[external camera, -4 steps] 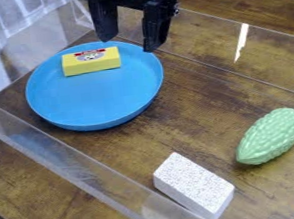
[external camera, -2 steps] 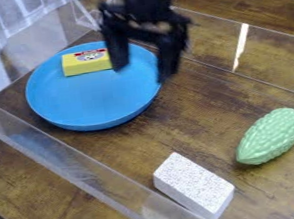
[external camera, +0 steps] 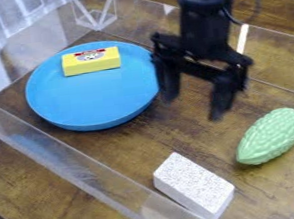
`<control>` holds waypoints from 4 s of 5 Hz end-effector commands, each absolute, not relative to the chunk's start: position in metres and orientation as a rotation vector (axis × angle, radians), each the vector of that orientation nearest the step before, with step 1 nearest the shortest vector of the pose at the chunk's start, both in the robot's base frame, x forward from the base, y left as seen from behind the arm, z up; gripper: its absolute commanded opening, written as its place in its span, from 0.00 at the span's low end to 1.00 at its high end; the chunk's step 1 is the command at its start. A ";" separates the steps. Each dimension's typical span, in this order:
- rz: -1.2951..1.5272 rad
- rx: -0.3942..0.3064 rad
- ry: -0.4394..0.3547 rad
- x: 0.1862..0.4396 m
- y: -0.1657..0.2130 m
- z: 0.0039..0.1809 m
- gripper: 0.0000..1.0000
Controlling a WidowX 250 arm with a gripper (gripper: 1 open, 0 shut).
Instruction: Remove the green object from inside the blue tray and put it on the table
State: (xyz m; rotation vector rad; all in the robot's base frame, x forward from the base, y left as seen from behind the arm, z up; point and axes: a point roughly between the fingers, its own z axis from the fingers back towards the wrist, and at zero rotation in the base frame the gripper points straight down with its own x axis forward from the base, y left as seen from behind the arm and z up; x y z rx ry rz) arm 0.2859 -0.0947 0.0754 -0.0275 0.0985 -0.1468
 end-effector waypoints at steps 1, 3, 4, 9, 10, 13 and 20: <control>-0.202 -0.044 0.001 0.303 -0.113 0.074 1.00; -0.225 -0.047 -0.038 0.318 -0.123 0.070 1.00; -0.226 -0.043 -0.049 0.331 -0.123 0.072 1.00; -0.173 -0.039 -0.102 0.370 -0.141 0.034 1.00; -0.134 -0.044 -0.082 0.365 -0.135 0.030 1.00; -0.134 -0.063 -0.033 0.359 -0.130 0.032 1.00; 0.043 -0.019 0.013 0.363 -0.140 0.021 1.00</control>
